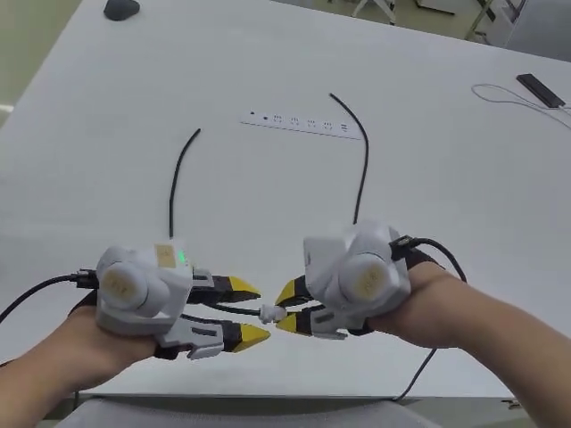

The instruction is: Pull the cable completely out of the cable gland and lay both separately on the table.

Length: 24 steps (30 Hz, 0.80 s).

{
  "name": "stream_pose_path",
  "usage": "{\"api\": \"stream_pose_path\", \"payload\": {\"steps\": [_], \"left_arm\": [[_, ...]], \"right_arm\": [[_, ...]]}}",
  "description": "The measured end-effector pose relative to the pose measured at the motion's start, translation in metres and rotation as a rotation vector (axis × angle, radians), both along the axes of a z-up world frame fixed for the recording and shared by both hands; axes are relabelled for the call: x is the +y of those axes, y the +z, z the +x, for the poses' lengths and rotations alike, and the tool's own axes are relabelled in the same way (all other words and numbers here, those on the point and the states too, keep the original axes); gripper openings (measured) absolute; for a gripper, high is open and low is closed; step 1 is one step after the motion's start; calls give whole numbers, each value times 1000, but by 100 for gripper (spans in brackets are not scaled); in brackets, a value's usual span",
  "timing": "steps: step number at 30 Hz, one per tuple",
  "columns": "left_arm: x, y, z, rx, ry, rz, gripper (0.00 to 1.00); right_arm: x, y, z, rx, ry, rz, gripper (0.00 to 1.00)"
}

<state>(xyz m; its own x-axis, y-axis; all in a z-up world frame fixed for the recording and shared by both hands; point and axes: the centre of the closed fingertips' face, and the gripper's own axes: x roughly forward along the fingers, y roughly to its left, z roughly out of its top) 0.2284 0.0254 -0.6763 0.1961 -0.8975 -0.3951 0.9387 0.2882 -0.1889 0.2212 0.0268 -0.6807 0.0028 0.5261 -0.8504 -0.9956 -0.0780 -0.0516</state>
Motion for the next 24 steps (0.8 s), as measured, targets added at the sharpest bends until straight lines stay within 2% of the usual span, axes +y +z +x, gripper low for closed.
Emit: {"api": "stream_pose_path", "payload": {"steps": [4, 6, 8, 18, 20, 21, 22, 23, 24], "left_arm": [[-4, 2, -1, 26, -1, -18, 22], [-4, 2, 0, 14, -8, -19, 19], [-6, 2, 0, 23, -10, -27, 17], [-5, -5, -1, 43, -17, 2, 15], [-4, -6, 0, 37, -17, 14, 15], [-4, -7, -1, 53, -17, 17, 15], [-4, -9, -2, 106, -8, 15, 15], [-4, -9, -2, 110, -7, 16, 15], [-4, -8, 0, 78, -16, 19, 15]], "right_arm": [[-1, -1, 1, -9, 11, -6, 7], [0, -1, 0, -9, 11, -4, 7], [0, -2, 0, -12, 19, -6, 7], [1, -10, -2, -39, 54, -5, 7], [2, -12, -2, -62, 73, 3, 8], [2, -12, -2, -57, 74, 6, 8], [1, -13, -2, -52, 71, 9, 8], [1, -13, -2, -43, 56, 19, 8], [2, -12, 0, -35, 39, 31, 8]]}}
